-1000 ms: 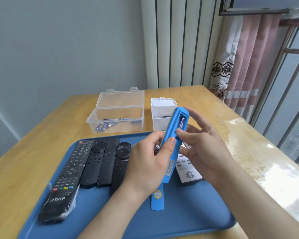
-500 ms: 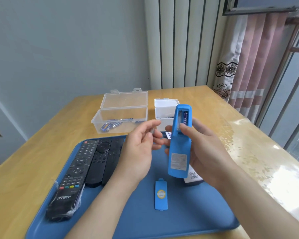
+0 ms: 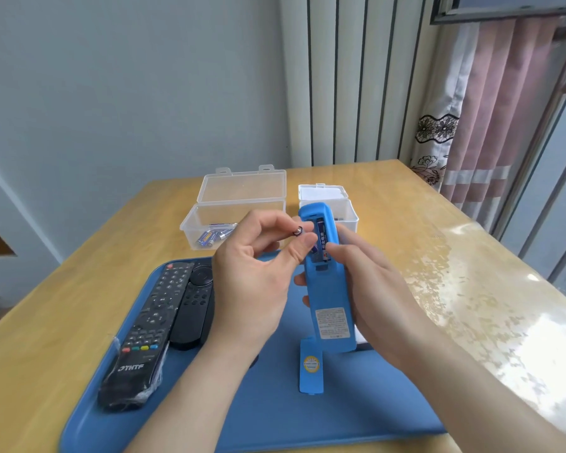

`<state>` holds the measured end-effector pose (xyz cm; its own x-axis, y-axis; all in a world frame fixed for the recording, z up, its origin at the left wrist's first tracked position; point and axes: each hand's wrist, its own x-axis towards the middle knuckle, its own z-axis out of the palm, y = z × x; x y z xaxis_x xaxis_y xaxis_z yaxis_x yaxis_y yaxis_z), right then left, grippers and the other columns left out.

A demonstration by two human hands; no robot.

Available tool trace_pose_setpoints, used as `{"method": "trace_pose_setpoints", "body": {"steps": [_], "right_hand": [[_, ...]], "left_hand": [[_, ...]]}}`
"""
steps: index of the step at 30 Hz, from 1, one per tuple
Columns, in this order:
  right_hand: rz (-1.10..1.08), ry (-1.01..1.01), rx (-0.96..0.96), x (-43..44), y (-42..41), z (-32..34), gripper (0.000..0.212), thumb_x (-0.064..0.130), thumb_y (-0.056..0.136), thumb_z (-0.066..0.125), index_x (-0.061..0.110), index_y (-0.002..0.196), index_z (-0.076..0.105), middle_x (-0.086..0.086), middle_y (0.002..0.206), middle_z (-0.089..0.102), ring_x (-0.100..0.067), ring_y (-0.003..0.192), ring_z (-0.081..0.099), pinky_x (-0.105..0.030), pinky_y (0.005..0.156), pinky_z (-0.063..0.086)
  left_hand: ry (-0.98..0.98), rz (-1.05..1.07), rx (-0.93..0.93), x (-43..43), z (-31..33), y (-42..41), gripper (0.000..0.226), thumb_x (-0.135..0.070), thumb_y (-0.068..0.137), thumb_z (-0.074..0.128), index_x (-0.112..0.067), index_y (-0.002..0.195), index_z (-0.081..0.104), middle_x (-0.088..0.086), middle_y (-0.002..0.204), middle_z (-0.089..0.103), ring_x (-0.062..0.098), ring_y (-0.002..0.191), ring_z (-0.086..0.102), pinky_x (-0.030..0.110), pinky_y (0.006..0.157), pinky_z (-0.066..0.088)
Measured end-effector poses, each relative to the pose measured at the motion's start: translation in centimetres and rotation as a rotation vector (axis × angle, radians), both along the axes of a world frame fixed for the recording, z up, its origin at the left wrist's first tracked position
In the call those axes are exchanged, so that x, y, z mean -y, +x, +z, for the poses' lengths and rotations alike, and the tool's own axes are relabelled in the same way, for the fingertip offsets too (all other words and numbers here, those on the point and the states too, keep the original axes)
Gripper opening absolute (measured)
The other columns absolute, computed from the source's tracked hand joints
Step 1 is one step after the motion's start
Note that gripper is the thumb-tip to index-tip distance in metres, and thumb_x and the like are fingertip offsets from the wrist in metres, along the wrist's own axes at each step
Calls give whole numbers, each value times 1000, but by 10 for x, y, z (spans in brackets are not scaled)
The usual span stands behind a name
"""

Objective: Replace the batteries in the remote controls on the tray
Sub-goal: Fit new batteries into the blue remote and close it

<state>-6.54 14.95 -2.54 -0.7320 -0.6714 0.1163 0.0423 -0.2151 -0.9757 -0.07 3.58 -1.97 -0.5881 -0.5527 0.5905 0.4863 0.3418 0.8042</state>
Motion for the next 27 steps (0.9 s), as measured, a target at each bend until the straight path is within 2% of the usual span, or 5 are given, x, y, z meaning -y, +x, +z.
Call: {"method": "trace_pose_setpoints", "body": {"steps": [3,5,14,18,27], "right_hand": [[1,4,-75,0,6,5,39,16,102,40,43,104,67,14,81,71,-17,81,71,-48,81,57],[10,0,-101,-1,10,8,36,17,102,41,45,107,64,20,76,70,-15,79,71,-43,78,58],[-26,-23,-164,0,12,6,34,20,103,41,44,106,65,15,81,69,-12,70,66,-29,63,55],[-39,-30,-219,1,11,4,26,27,104,41,28,117,63,12,80,67,-13,67,63,-26,60,53],[-93,-86,-164,0,7,3,19,21,101,48,19,114,63,7,75,68,-8,63,65,-22,55,52]], "left_hand": [[-136,110,48,4,-2,0,21,-19,76,76,-34,76,62,-8,97,73,29,86,68,54,77,54],[-242,204,62,8,-2,0,18,-24,76,77,-34,80,63,-9,96,67,20,88,63,48,74,54],[-456,295,64,9,-4,1,18,-25,81,74,-21,98,69,-8,90,65,12,84,63,37,67,56],[-536,298,40,10,-5,2,20,-27,84,70,-18,102,71,-6,92,66,11,85,64,35,65,56],[-1015,511,131,6,-13,-3,39,-7,87,45,-11,117,70,-2,109,72,24,97,65,36,83,54]]}}
